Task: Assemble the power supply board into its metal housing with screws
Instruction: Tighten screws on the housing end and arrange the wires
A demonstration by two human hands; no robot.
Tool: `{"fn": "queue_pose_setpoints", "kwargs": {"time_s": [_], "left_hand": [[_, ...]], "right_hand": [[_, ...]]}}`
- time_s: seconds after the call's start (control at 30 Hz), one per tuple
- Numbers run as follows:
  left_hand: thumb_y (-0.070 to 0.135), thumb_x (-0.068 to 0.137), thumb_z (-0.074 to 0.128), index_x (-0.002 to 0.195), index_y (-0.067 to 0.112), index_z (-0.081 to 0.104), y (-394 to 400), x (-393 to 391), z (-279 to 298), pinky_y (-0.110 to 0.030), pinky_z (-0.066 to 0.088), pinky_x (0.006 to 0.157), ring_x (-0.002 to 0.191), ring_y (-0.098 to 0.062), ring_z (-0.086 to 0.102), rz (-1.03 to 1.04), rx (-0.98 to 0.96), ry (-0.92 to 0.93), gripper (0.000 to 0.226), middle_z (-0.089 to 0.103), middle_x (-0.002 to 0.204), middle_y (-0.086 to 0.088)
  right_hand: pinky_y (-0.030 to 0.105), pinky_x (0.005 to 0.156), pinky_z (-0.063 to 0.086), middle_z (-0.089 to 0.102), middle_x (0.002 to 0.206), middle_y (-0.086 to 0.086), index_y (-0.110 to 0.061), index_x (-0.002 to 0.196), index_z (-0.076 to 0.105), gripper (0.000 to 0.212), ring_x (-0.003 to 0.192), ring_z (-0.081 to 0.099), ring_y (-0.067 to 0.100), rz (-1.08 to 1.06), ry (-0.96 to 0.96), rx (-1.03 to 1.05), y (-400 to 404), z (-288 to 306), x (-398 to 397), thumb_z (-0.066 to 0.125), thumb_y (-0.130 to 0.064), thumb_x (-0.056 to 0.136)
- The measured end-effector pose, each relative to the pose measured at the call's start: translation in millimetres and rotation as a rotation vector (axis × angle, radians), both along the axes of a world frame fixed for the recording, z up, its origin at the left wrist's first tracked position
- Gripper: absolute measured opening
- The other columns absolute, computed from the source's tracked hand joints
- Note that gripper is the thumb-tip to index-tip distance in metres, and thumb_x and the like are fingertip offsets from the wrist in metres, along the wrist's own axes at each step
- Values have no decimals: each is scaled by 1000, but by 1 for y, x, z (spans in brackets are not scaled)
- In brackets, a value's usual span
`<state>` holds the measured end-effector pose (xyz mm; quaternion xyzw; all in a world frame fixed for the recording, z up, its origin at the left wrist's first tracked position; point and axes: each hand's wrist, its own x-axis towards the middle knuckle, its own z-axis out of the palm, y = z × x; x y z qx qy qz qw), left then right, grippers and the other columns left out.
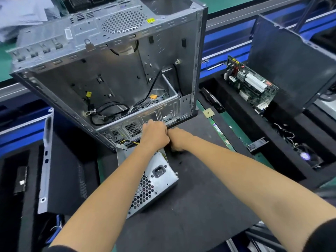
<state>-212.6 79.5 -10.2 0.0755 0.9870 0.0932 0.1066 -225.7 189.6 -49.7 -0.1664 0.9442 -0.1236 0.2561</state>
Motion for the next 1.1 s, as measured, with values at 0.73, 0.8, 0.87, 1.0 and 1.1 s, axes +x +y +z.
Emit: {"fn": "queue_pose_setpoints", "kwargs": {"time_s": [0.73,0.8,0.87,1.0,1.1], "left_hand": [[3,82,54,73,4,70,-20,29,17,-33,51,74,79,-19,60,142,414,74,18,69,79,-6],[3,83,55,73,2,69,-21,30,18,-31,49,71,76,-18,58,144,426,80,18,69,77,-6],[3,84,55,73,1,69,-23,31,18,-29,46,69,72,-14,55,157,437,83,18,69,77,-6],[4,83,55,69,6,67,-28,33,17,-24,40,65,66,-7,53,194,474,73,18,68,75,0],[7,86,56,78,12,68,-33,35,18,-17,40,60,67,-5,54,234,545,69,15,64,75,6]], "right_hand": [[33,70,45,61,108,16,-6,107,60,25,97,62,34,37,57,36,-2,1,17,65,-17,85],[33,69,43,59,112,17,-5,109,57,22,98,61,34,25,75,41,-3,0,18,58,-13,88],[32,67,42,59,112,18,-5,107,56,19,97,61,34,35,77,51,-4,0,21,55,-11,89],[32,66,42,60,109,19,-6,97,56,11,95,60,35,29,75,47,-1,15,19,52,-13,91],[37,68,49,65,101,22,3,94,60,18,85,59,33,-46,34,-68,2,38,9,52,-12,91]]}}
